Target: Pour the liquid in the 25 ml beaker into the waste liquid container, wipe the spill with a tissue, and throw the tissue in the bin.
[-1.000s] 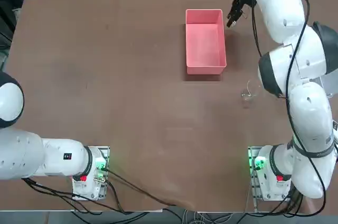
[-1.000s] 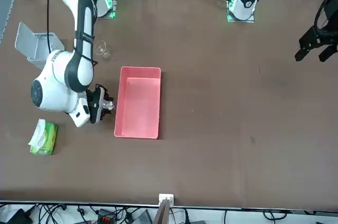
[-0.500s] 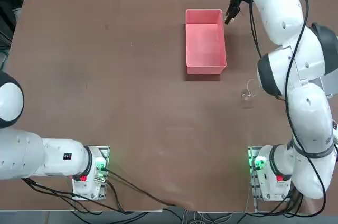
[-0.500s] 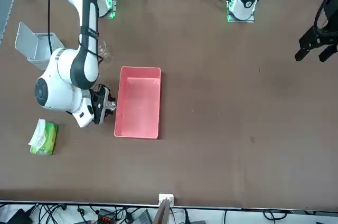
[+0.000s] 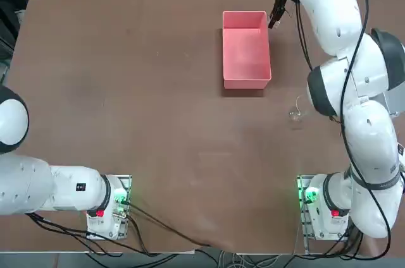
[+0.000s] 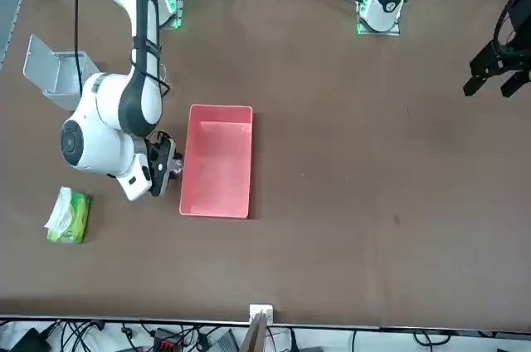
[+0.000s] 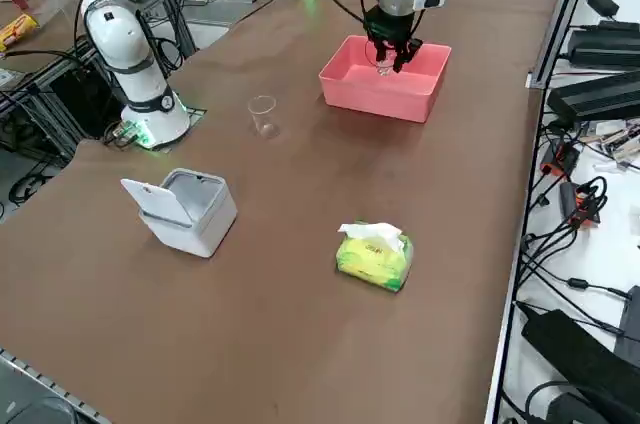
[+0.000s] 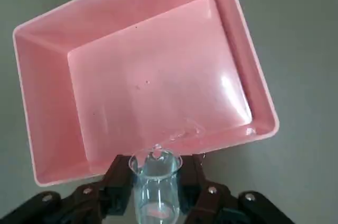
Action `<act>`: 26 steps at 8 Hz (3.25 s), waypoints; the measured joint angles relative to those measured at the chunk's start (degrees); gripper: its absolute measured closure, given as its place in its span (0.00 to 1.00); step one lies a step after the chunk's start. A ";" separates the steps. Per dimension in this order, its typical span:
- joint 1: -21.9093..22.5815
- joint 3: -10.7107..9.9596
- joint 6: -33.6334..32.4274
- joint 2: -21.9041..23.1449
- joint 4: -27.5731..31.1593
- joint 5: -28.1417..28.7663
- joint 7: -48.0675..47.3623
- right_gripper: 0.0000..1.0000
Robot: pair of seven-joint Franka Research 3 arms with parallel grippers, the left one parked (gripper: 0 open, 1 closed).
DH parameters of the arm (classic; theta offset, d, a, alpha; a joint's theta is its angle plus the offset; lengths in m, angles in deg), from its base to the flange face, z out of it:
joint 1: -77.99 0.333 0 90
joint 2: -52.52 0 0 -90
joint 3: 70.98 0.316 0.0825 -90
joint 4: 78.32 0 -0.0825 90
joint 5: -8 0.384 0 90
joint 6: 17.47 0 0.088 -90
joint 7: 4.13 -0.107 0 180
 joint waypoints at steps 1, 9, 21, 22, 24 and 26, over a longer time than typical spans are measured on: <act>0.28 0.01 0.08 -0.47 -0.46 -0.06 -0.69 0.53; 1.89 1.22 0.44 -2.66 -4.73 -5.78 -8.76 0.53; 3.84 4.72 1.83 -3.04 -8.56 -18.63 -14.19 0.53; 4.05 4.86 1.83 -3.20 -9.12 -19.70 -14.64 0.53; 4.16 4.95 1.80 -3.56 -9.65 -20.38 -14.81 0.53; 4.30 4.96 1.80 -4.14 -9.80 -21.26 -14.85 0.53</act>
